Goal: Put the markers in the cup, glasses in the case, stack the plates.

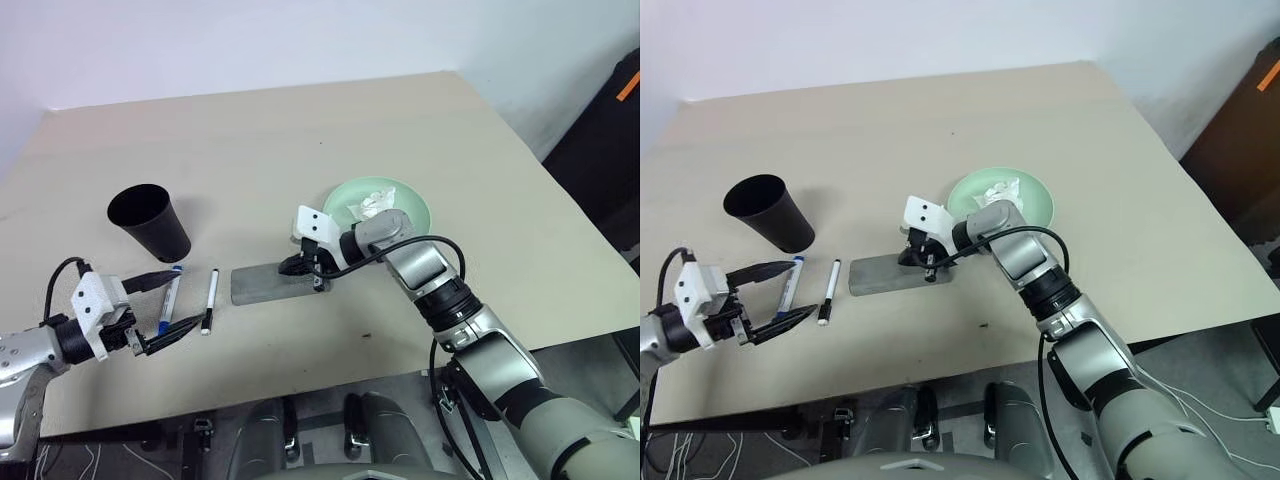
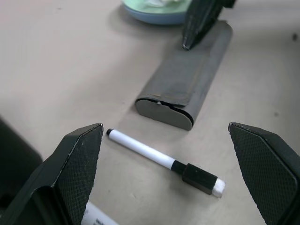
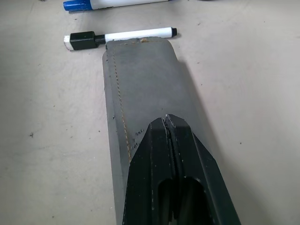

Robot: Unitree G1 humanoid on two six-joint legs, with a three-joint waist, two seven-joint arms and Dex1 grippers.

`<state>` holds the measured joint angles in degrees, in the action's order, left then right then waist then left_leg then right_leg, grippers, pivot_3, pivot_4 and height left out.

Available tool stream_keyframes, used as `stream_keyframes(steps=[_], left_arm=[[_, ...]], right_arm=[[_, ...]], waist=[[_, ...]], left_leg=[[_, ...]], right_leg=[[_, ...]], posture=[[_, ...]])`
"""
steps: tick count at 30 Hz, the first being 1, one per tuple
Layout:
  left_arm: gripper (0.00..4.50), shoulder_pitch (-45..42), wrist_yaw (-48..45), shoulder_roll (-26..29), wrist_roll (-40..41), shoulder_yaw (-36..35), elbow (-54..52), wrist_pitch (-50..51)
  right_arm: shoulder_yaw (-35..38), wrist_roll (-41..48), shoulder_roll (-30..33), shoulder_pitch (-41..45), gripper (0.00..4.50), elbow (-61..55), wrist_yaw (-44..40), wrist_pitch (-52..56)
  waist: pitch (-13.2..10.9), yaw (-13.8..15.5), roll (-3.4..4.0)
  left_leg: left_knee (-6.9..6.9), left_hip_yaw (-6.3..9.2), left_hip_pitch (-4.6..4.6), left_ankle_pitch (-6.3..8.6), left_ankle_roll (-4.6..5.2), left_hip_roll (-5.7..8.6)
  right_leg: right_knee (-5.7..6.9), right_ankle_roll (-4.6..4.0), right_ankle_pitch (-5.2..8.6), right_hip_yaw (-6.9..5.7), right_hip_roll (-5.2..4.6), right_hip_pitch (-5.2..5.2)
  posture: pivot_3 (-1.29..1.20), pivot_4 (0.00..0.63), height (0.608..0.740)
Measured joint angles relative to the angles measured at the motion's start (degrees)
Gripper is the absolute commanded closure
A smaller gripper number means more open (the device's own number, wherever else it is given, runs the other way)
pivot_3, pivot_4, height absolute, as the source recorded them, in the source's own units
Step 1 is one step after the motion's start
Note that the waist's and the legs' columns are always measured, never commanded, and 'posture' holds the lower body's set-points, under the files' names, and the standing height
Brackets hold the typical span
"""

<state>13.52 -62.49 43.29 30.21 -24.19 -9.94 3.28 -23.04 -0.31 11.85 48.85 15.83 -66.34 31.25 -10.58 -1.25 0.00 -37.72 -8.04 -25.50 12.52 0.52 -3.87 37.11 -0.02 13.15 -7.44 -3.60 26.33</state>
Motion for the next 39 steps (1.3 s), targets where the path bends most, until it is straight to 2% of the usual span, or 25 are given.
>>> stream_keyframes(steps=[6, 10, 16, 22, 32, 39], left_arm=[[0.00, 6.27, 2.13, -1.98, 3.28, -5.31, -3.50, 2.36], [0.00, 9.43, 3.02, -3.10, 4.18, -7.30, -4.16, 2.71], [0.00, 9.97, 4.62, -4.22, 5.39, -8.71, -5.20, 3.59], [0.00, 11.04, 7.19, -5.88, 6.82, -10.65, -6.08, 5.03], [0.00, 9.73, 21.80, -6.75, 9.21, -13.24, -10.44, 16.59], [0.00, 8.42, 33.30, -6.57, 6.33, -9.45, -17.47, 27.32]], right_arm=[[1.16, 5.28, 1.58, -0.19, 4.46, -1.79, -3.34, 1.77], [-0.75, 5.02, 1.20, -2.28, 4.46, -1.87, -2.53, -0.56], [-2.47, 3.23, -0.71, -2.57, 4.46, 0.07, 0.55, -5.53], [-0.86, 5.23, -1.01, -1.83, 4.46, 1.44, 0.66, -3.00], [1.60, 8.18, 0.00, -1.83, 4.46, 0.79, 0.96, -1.80], [3.88, 10.47, 2.48, -1.69, 4.46, -1.68, 0.82, -0.70]], waist=[[0.00, 0.13, -0.01], [0.00, 0.17, -0.01], [0.09, -0.01, -0.09], [0.09, 0.08, -0.09], [0.10, 0.18, -0.12], [0.11, 0.26, -0.14]], left_leg=[[0.01, -0.01, -0.01, 0.00, 0.00, 0.01], [0.06, -0.01, 0.02, 0.01, 0.00, 0.01], [0.57, -0.01, 0.13, 0.01, -0.01, 0.02], [0.62, -0.02, 0.09, 0.00, -0.01, 0.02], [0.62, -0.05, -0.01, 0.00, 0.00, 0.04], [0.61, -0.06, -0.01, 0.00, 0.00, 0.04]], right_leg=[[-0.09, 0.07, 0.05, 0.00, 0.00, 0.09], [-0.16, 0.11, 0.11, 0.00, -0.01, 0.09], [-0.67, -0.08, -0.02, 0.01, 0.05, 0.02], [-0.72, -0.23, -0.11, 0.01, 0.08, 0.06], [-0.88, -0.09, -0.20, 0.00, 0.10, -0.04], [-0.86, -0.06, -0.21, 0.01, 0.12, -0.14]], posture=[[0.00, 0.150, 0.740], [0.00, 0.150, 0.740], [0.00, 0.150, 0.740], [0.00, 0.150, 0.740], [0.00, 0.150, 0.740], [0.00, 0.150, 0.740]])
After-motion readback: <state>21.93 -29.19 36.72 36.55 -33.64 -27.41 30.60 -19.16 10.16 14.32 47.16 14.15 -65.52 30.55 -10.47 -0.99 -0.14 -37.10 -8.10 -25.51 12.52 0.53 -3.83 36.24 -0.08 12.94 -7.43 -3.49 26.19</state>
